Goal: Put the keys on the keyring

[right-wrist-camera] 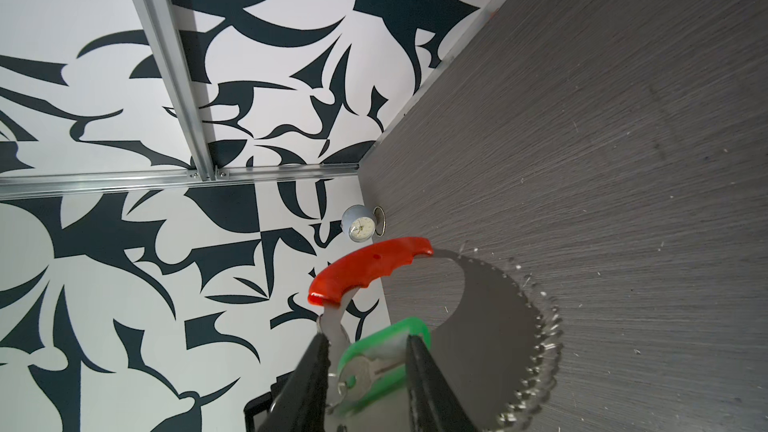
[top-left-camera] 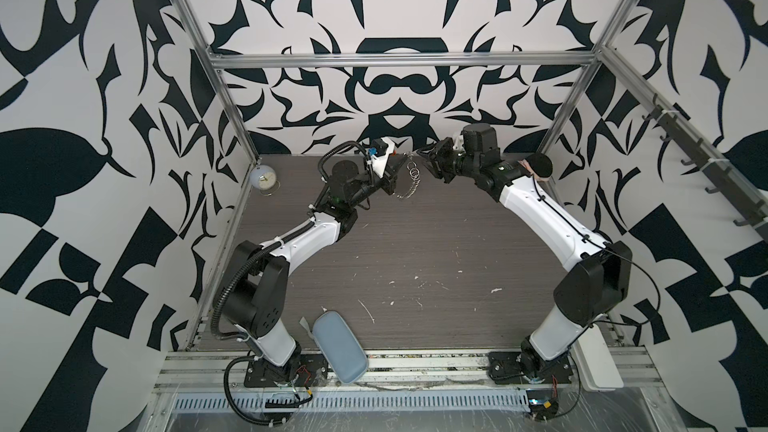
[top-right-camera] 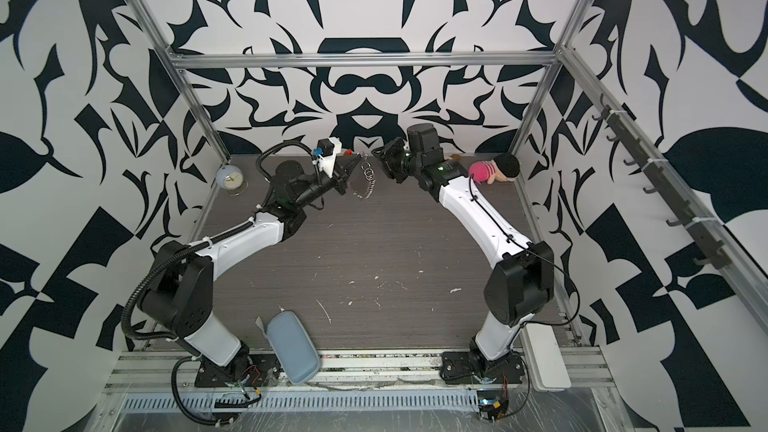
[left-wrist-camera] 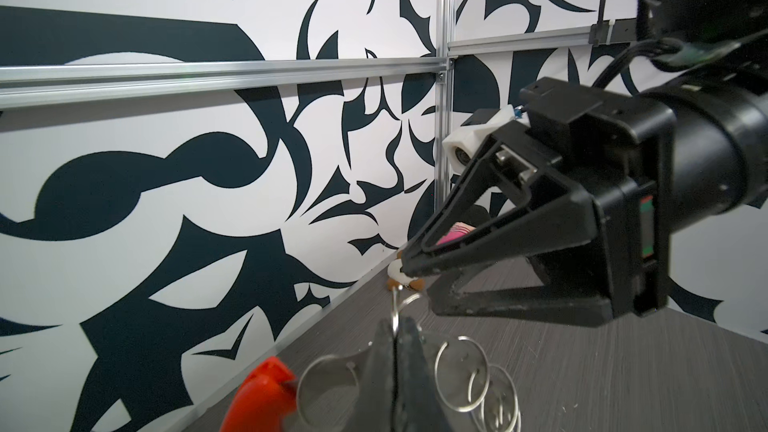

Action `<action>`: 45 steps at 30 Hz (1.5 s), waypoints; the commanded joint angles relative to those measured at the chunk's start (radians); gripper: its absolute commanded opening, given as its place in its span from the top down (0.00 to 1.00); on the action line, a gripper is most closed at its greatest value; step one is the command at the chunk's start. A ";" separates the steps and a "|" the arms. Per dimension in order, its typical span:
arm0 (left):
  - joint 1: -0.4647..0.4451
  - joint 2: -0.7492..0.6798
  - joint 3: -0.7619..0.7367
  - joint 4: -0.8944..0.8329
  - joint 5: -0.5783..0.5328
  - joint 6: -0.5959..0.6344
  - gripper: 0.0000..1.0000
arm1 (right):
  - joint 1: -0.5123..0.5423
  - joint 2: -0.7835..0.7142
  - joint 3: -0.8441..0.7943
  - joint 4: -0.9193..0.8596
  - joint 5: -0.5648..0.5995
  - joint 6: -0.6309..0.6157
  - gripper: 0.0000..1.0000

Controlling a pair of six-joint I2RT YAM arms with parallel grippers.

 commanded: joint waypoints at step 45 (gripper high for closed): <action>0.128 0.104 -0.008 0.568 0.353 -0.595 1.00 | -0.038 -0.084 0.158 -0.048 -0.165 -0.805 0.78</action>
